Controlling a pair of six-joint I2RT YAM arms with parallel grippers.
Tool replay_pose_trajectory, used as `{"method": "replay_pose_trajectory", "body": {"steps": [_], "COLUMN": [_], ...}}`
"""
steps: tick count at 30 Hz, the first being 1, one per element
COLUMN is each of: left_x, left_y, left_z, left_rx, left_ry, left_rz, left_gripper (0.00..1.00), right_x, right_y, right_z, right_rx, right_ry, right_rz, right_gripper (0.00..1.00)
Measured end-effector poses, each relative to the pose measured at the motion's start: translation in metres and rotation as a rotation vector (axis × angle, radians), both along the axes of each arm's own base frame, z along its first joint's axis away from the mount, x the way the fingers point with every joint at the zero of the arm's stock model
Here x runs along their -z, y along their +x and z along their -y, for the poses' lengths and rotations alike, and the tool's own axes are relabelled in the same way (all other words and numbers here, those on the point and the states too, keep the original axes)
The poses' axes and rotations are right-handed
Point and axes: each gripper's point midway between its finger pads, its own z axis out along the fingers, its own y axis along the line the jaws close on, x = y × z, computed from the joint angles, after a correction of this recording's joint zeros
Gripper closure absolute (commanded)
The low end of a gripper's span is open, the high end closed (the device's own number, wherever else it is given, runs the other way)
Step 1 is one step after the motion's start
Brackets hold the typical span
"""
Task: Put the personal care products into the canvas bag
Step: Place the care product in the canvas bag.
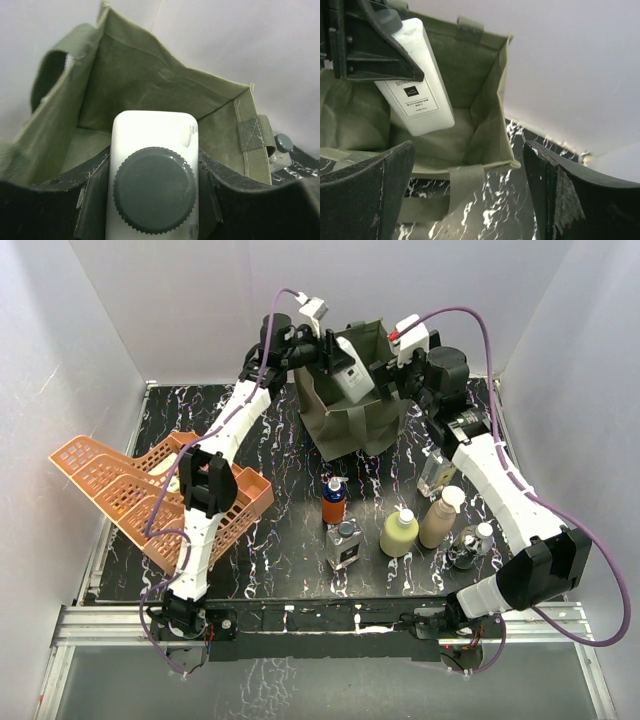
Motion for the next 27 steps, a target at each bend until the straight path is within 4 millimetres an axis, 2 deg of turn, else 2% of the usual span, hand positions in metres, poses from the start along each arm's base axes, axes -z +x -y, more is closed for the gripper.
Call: {"method": "replay_pose_trajectory", "body": {"steps": [4,9,14,17,22,24,27], "left_x": [0.006,0.012,0.013,0.013,0.011,0.011,0.011], "left_y": [-0.010,-0.024,-0.031,-0.030,-0.023,-0.021,-0.018], "left_z": [0.019,0.040,0.052,0.054,0.052,0.052,0.050], "left_rx": [0.032,0.086,0.104,0.098,0.065,0.054,0.039], "left_ry": [0.058,0.131,0.161,0.171,0.191,0.200,0.215], "left_rz": [0.070,0.173,0.228,0.245,0.281,0.298,0.316], "left_gripper": [1.00,1.00,1.00,1.00,1.00,1.00,1.00], "right_x": [0.014,0.030,0.065,0.084,0.097,0.098,0.099], "right_y": [0.007,0.028,0.046,0.052,0.060,0.060,0.062], "right_z": [0.017,0.029,0.029,0.030,0.038,0.041,0.045], "right_rx": [0.051,0.122,0.160,0.180,0.212,0.219,0.224], "right_ry": [0.081,0.163,0.194,0.204,0.227,0.236,0.244], "right_rz": [-0.114,-0.216,-0.334,-0.387,-0.429,-0.436,-0.440], "right_gripper": [0.12,0.13,0.17,0.23,0.42,0.54,0.81]}}
